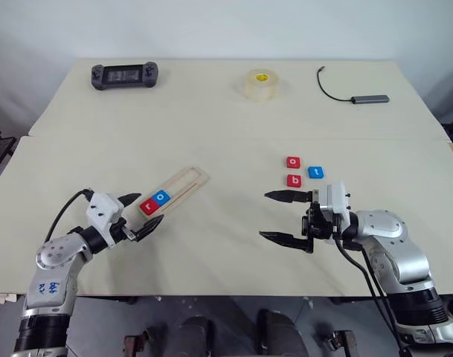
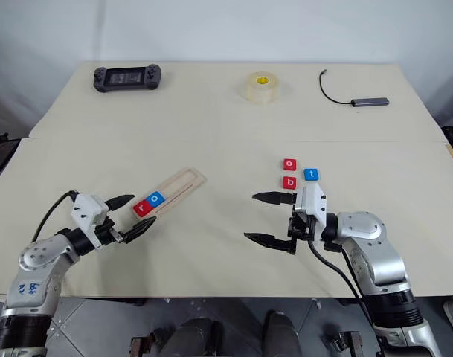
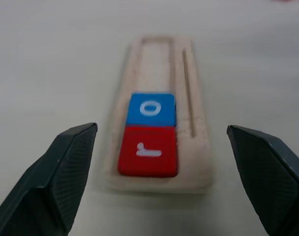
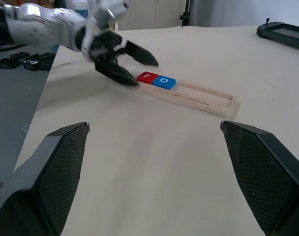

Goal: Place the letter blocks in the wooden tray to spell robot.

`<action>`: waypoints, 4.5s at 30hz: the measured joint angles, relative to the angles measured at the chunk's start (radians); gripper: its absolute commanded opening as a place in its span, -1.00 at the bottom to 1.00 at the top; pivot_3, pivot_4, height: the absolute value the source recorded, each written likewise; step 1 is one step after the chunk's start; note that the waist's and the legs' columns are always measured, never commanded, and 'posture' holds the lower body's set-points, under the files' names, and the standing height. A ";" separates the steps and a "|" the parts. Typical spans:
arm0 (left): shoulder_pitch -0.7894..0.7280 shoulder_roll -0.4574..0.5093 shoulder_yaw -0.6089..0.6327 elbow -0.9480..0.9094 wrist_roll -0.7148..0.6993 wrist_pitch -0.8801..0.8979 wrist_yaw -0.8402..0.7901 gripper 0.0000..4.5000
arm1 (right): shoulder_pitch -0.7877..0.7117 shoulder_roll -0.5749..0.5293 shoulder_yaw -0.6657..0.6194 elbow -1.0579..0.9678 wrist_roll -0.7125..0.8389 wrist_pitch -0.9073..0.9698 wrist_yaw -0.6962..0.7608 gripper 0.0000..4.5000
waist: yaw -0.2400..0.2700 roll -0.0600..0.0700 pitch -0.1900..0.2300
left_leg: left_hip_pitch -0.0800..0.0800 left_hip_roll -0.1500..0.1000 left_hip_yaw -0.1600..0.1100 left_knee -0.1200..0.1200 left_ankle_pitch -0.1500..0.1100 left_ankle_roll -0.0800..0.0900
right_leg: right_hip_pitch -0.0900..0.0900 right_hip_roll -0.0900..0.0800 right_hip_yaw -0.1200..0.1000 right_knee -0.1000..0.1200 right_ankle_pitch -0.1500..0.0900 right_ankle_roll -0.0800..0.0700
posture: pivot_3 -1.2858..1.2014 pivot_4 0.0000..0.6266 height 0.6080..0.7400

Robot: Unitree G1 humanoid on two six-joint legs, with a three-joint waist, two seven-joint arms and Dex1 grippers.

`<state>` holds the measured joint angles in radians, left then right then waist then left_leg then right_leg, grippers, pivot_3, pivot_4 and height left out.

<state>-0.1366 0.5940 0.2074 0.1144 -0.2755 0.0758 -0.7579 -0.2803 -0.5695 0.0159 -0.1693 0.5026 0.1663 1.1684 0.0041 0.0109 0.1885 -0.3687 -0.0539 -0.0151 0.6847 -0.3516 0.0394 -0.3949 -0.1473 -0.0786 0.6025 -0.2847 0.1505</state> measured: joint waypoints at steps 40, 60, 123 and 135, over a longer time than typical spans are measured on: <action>-0.363 -0.072 -0.394 0.234 0.121 -0.261 -0.422 0.51 | 0.443 -0.154 -0.372 -0.129 0.016 0.008 -0.098 1.00 | 0.023 0.001 -0.001 | 0.000 -0.001 0.003 0.001 0.001 0.001 | 0.002 0.000 0.000 0.000 0.000 0.001 | 0.03 -0.52 1.00; -0.318 -0.032 -0.285 0.324 0.035 -0.302 -0.482 0.99 | 0.577 -0.104 -0.518 -0.105 0.035 -0.009 -0.218 1.00 | 0.016 0.001 -0.001 | 0.000 -0.001 0.002 0.005 0.001 0.003 | 0.002 -0.001 0.002 0.001 0.002 0.003 | 0.03 -0.52 1.00; 0.049 -0.043 -0.072 -0.185 -0.151 -0.091 -0.202 0.99 | -0.510 0.065 -0.046 0.241 -0.197 0.991 -0.792 1.00 | -0.007 0.003 -0.001 | -0.003 -0.002 0.000 0.001 0.000 0.002 | -0.003 -0.002 0.002 0.003 0.000 0.000 | 0.03 -0.52 1.00; 0.060 -0.043 -0.072 -0.195 -0.150 -0.100 -0.197 0.99 | -0.466 0.199 -0.111 0.141 -0.200 1.131 -0.933 1.00 | -0.008 0.003 -0.001 | -0.003 -0.002 0.000 0.001 0.000 0.002 | -0.004 -0.002 0.002 0.004 0.000 0.000 | 0.03 -0.52 1.00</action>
<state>-0.0767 0.5508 0.1356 -0.0806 -0.4258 -0.0242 -0.9546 -0.7467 -0.3707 -0.0949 -0.0287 0.3026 1.2976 0.2350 -0.0035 0.0143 0.1874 -0.3719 -0.0561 -0.0151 0.6856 -0.3512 0.0412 -0.3993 -0.1489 -0.0763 0.6069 -0.2848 0.1502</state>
